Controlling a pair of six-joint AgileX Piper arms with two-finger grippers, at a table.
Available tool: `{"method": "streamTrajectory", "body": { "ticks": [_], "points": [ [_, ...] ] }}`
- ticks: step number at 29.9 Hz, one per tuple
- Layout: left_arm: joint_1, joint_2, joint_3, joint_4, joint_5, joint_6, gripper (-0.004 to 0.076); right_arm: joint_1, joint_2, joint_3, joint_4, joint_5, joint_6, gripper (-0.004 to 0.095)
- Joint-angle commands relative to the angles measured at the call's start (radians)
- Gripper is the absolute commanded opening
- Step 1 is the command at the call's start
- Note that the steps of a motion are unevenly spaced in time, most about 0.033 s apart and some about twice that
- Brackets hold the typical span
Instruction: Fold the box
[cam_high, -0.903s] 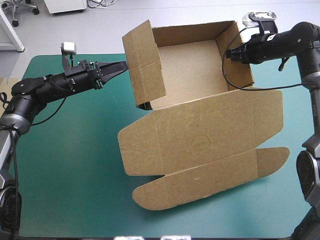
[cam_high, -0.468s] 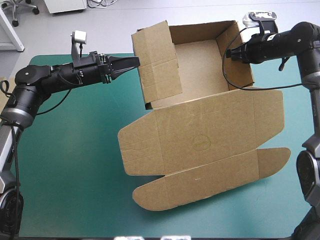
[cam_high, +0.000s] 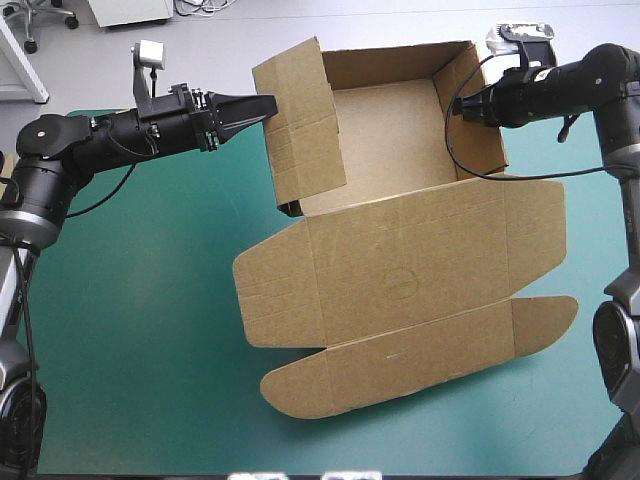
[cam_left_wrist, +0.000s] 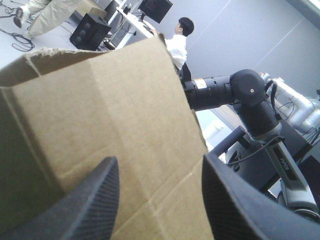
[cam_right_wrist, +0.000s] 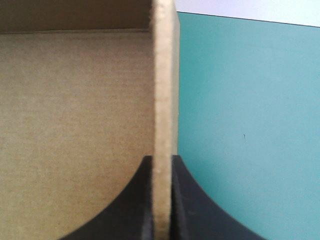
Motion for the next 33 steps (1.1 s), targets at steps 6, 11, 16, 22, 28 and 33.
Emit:
{"method": "streamTrajectory", "body": {
  "ticks": [6,11,16,22,28,33],
  "points": [
    [-0.099,-0.036,-0.121,0.211,-0.082,-0.077,0.0366,0.003,-0.050,-0.033,0.047,-0.054,0.017,-0.0015],
    [-0.139,-0.036,-0.156,0.241,-0.121,-0.078,0.0366,0.003,-0.050,-0.033,0.051,-0.053,0.017,-0.0015],
    [-0.139,-0.036,-0.187,0.314,-0.124,-0.110,0.0358,0.003,-0.050,-0.033,0.051,-0.051,0.018,-0.0015],
    [-0.191,-0.036,-0.189,0.441,-0.163,-0.157,0.0344,0.003,-0.050,-0.033,0.049,-0.051,0.021,-0.0015],
    [-0.289,-0.036,-0.206,0.567,-0.254,-0.197,0.0344,0.003,-0.050,-0.033,0.049,-0.048,0.022,-0.0015],
    [-0.309,-0.050,-0.265,0.704,-0.234,-0.253,0.0344,0.003,-0.050,-0.033,0.047,-0.048,0.022,-0.0015]
  ]
}}
